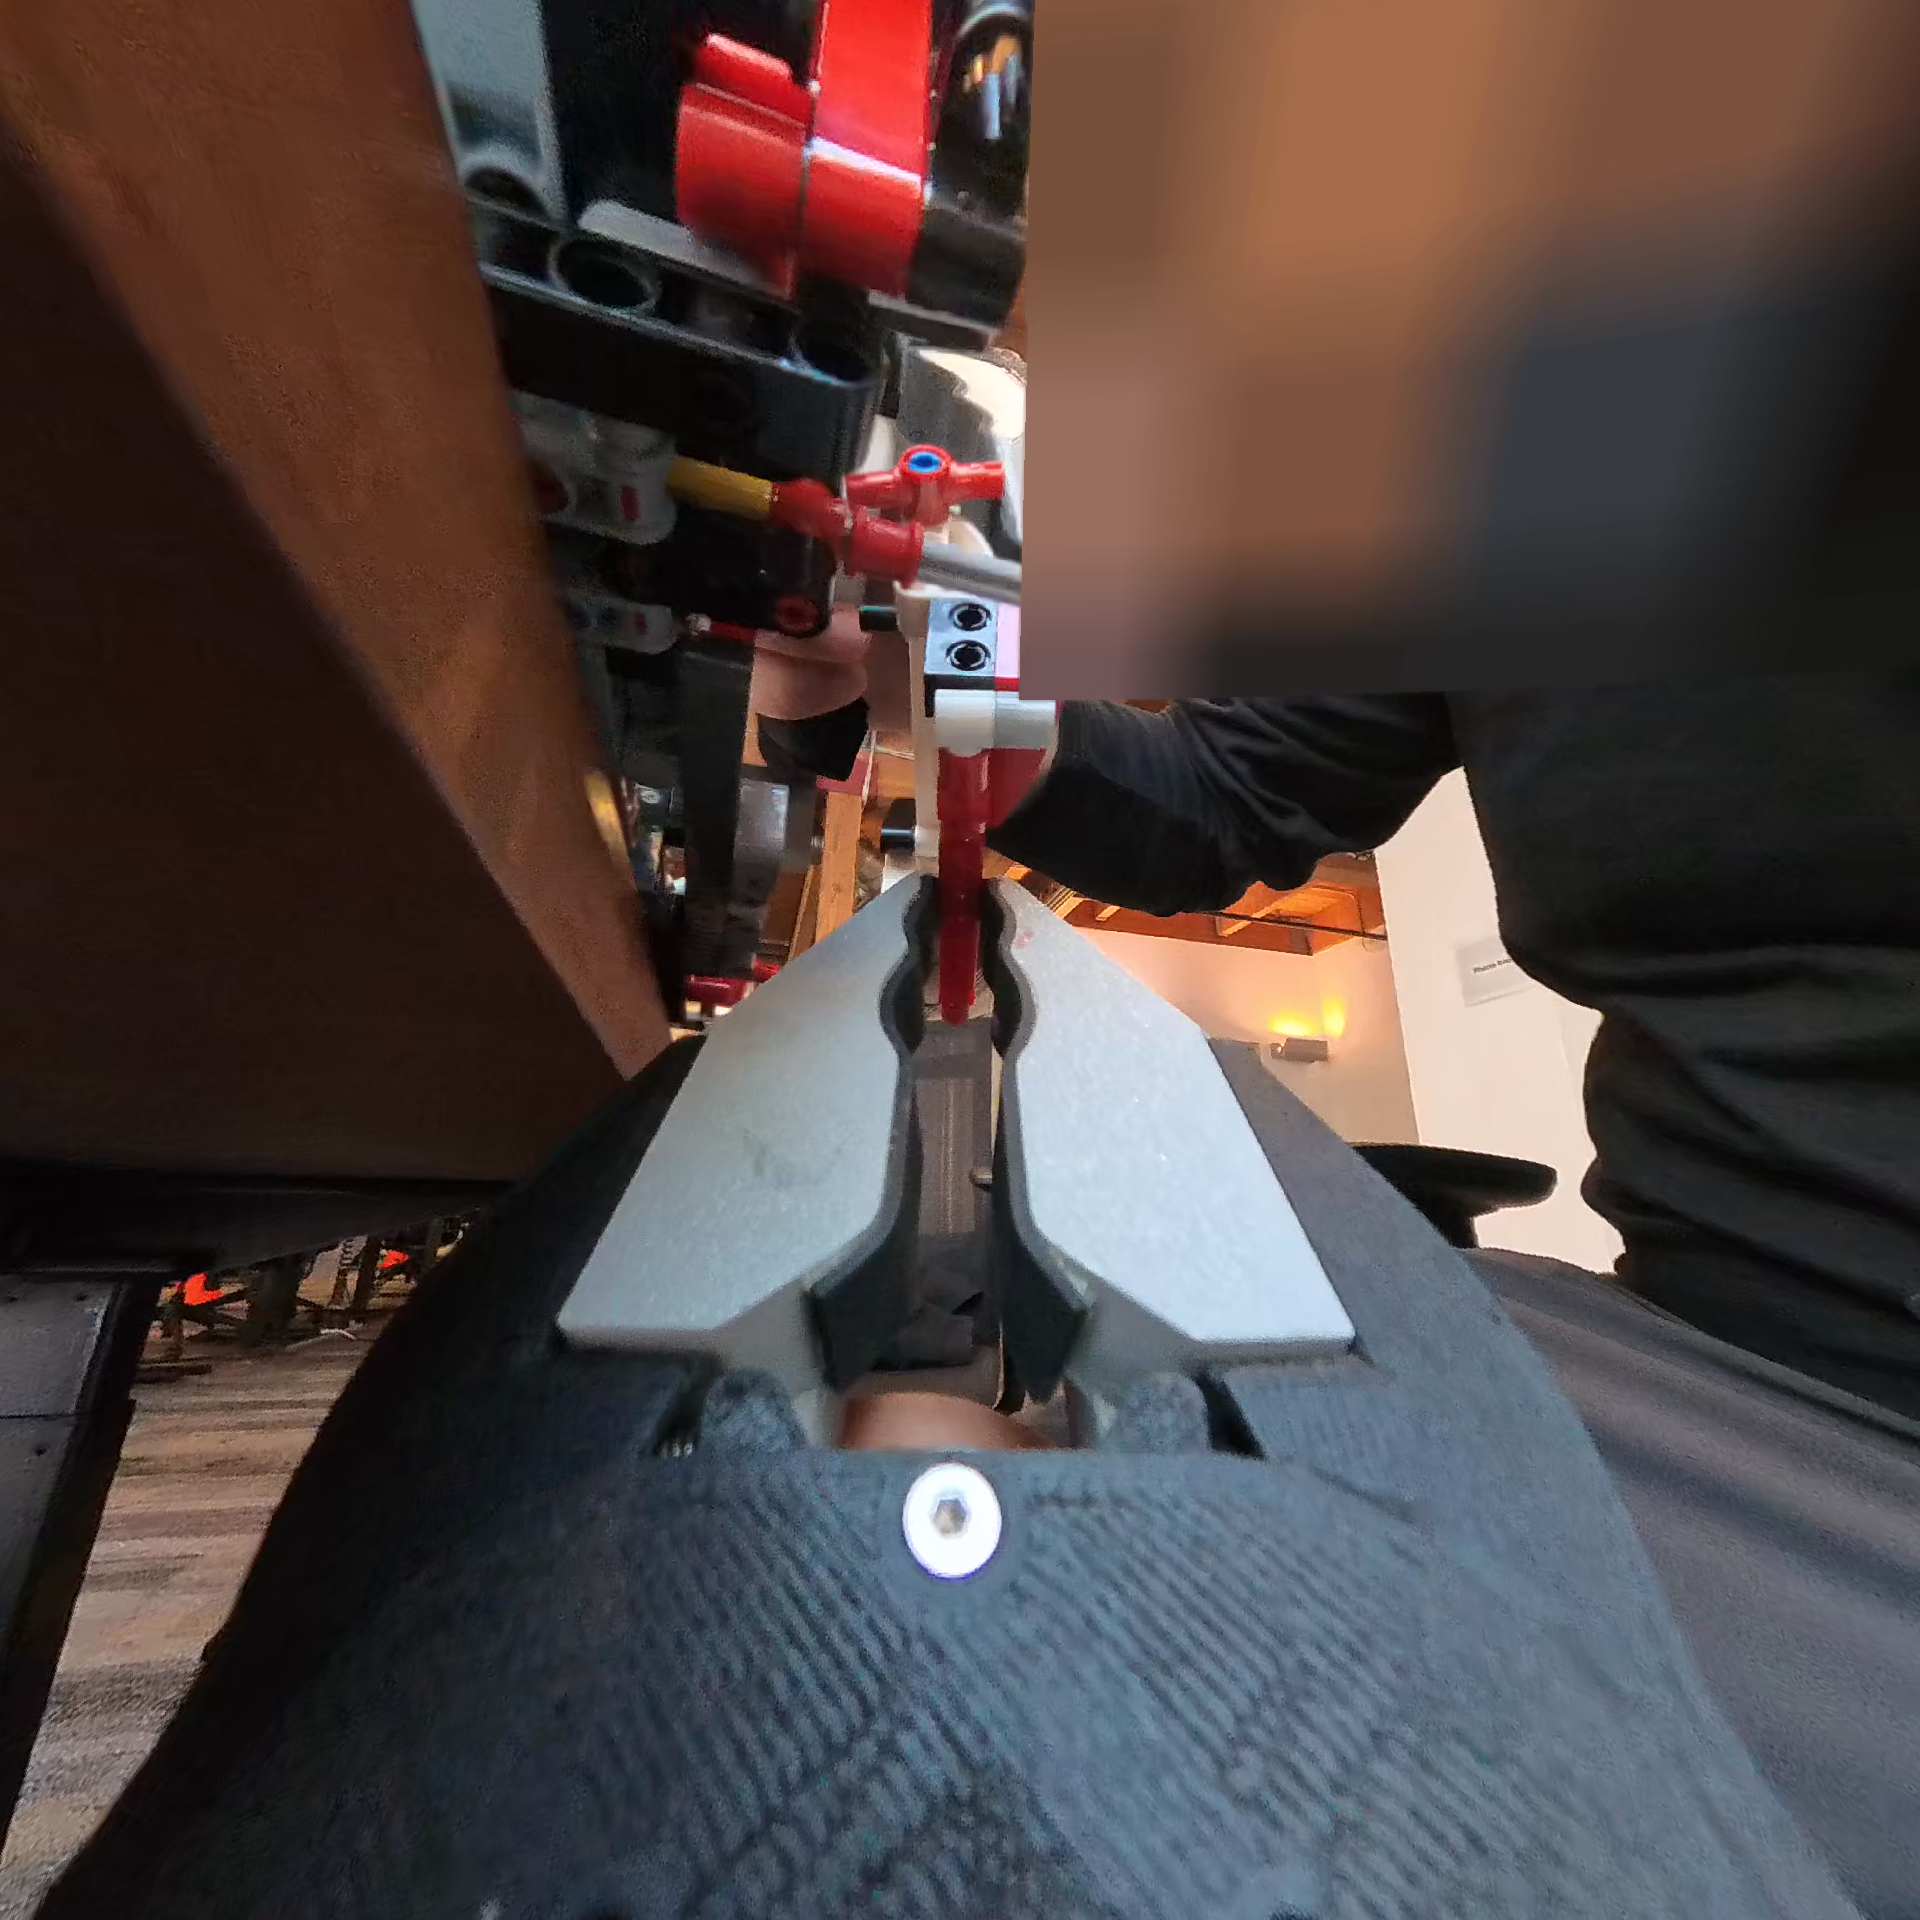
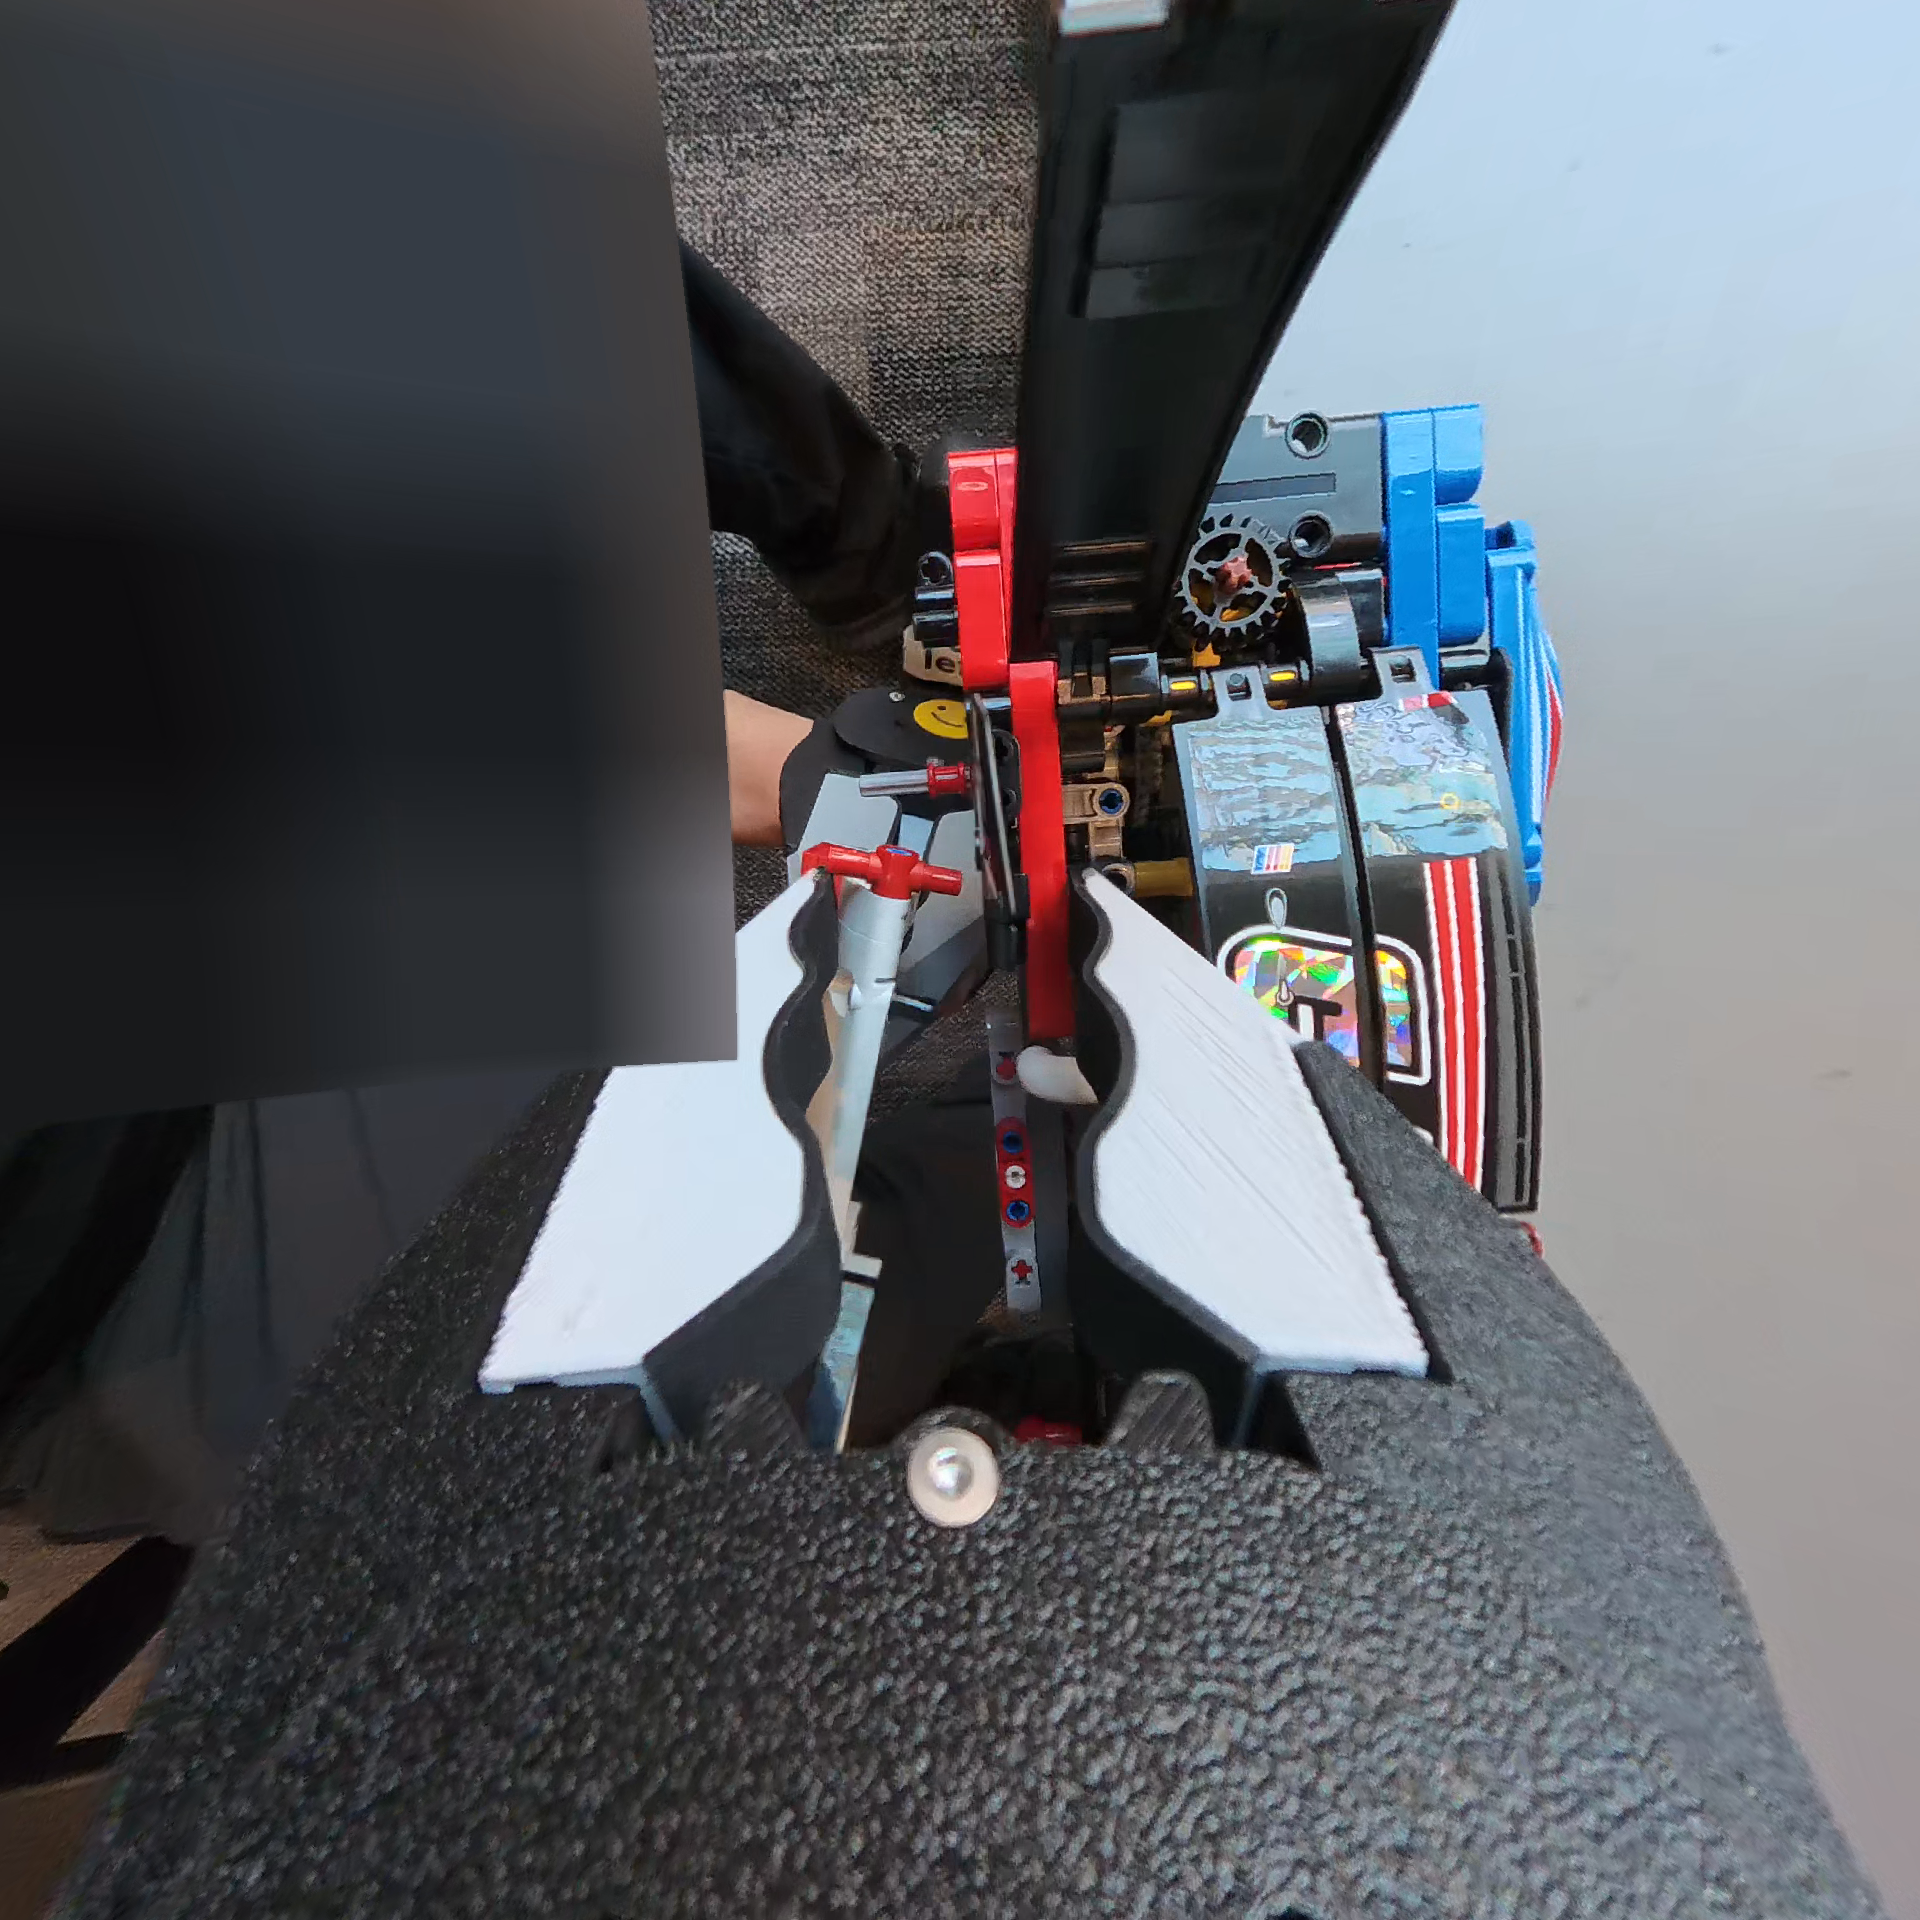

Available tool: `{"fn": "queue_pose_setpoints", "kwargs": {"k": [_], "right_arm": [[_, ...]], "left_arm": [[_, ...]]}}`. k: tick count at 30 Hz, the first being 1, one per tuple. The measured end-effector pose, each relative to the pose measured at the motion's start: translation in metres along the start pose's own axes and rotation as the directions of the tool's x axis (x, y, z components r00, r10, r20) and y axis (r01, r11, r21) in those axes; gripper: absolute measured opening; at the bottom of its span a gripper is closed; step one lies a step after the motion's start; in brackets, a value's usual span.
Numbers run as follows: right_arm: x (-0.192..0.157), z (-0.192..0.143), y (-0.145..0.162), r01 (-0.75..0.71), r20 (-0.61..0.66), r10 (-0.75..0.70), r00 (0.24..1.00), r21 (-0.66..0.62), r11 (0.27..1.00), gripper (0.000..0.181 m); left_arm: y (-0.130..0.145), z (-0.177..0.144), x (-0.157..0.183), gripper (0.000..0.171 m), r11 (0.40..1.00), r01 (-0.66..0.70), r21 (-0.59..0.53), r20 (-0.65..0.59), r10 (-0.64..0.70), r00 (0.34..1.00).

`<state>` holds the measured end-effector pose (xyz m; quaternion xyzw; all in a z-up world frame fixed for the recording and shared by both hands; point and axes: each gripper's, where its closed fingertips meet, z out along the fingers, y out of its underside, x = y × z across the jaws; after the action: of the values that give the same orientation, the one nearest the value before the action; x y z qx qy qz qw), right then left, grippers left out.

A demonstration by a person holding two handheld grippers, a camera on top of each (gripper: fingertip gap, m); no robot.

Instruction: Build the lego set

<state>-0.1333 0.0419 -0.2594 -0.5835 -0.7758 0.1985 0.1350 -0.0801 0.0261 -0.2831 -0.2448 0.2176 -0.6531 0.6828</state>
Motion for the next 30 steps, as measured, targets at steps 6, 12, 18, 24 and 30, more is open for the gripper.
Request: {"fn": "queue_pose_setpoints", "kwargs": {"k": [6, 12, 18, 24, 30], "right_arm": [[0.003, -0.02, -0.003, 0.0, -0.098, 0.009, 0.995, 0.089, 0.996, 0.058], [-0.027, -0.034, 0.017, -0.001, -0.185, 0.035, 0.982, 0.183, 0.983, 0.046], [-0.049, -0.038, 0.022, -0.182, -0.005, 0.192, 0.981, 0.289, 0.94, 0.04], [-0.057, -0.031, 0.022, -0.234, 0.073, 0.223, 0.972, 0.3, 0.925, 0.026], [-0.057, -0.031, 0.028, -0.207, 0.033, 0.207, 0.978, 0.277, 0.938, 0.023]], "left_arm": [[0.005, 0.0, 0.005, 0.005, 1.0, 0.014, -0.004, 0.042, -0.014, 0.999], [0.019, 0.006, 0.018, 0.005, 0.995, 0.024, -0.096, 0.042, -0.02, 0.999], [0.024, 0.017, 0.031, 0.005, 0.987, -0.011, -0.163, -0.002, 0.011, 1.0], [0.031, 0.027, 0.035, 0.005, 0.978, -0.033, -0.206, -0.027, 0.029, 0.999], [0.034, 0.028, 0.033, 0.005, 0.977, -0.041, -0.211, -0.014, 0.038, 0.999]]}}
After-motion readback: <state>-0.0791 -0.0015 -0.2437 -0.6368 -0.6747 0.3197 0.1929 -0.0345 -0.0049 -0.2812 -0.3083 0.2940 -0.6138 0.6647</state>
